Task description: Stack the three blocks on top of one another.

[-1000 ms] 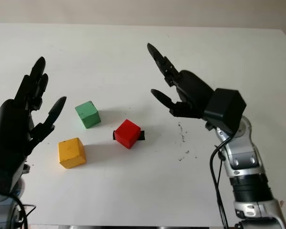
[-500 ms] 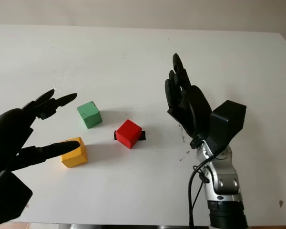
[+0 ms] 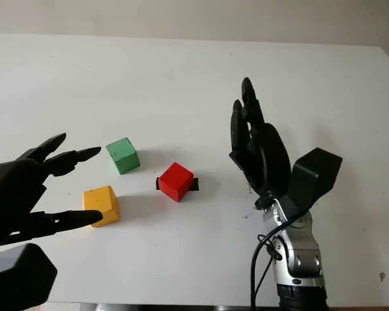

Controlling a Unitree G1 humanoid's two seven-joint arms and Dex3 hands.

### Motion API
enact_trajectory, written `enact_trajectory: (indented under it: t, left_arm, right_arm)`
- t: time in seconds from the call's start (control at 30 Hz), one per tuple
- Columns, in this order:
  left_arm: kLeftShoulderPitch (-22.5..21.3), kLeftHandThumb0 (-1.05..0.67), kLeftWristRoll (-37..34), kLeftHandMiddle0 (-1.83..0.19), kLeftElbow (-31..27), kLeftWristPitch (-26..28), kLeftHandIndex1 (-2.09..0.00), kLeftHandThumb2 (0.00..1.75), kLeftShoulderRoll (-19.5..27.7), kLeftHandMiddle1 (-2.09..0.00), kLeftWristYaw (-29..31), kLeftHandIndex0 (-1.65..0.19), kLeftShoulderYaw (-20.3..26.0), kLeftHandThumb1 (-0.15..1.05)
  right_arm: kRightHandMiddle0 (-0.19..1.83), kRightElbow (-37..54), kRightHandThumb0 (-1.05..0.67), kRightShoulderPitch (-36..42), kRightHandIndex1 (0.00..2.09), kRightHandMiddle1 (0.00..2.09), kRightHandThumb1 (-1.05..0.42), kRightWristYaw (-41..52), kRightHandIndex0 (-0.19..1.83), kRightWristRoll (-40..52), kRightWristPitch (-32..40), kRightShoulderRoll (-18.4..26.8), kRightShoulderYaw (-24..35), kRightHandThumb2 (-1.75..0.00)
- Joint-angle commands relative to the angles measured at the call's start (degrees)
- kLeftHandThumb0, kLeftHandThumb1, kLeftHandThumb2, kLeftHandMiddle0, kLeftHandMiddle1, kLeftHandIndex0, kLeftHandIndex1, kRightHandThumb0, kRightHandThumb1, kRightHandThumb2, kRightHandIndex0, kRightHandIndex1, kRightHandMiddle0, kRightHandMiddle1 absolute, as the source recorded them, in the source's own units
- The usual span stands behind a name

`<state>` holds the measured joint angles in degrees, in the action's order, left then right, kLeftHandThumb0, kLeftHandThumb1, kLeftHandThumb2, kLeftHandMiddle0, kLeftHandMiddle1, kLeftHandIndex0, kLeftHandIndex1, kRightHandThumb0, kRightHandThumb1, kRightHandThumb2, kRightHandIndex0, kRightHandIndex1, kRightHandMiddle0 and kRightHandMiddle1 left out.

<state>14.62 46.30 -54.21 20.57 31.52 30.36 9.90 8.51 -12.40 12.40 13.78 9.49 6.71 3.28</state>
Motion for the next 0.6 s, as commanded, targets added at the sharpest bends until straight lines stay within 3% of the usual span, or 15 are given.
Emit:
enact_trajectory:
  t: [0.0,0.33,0.57]
  left_arm:
    - [0.8,-0.83,2.2,-0.15,0.1,-1.3,-0.14,0.06,-0.5,-0.06,-0.4,-0.49,-0.7,0.98]
    - [-0.3,-0.83,13.3,-0.14,3.9,-3.8,-0.19,0.05,-2.3,-0.06,3.1,-0.52,-4.0,0.99]
    - [0.0,-0.84,16.7,-0.17,5.5,-5.9,-0.24,0.06,-4.7,-0.06,3.7,-0.53,-5.5,0.99]
  right_arm:
    - [-0.19,1.3,-0.72,0.5,0.00,0.00,-1.05,-0.1,-0.19,0.1,0.3,0.5,0.6,-0.65]
    - [-0.19,1.8,-0.70,0.5,0.00,0.00,-1.05,0.5,-0.19,1.1,0.9,0.5,1.5,-0.63]
    - [-0.19,2.4,-0.70,0.7,0.00,0.00,-1.05,0.3,-0.19,1.4,1.2,0.4,1.8,-0.62]
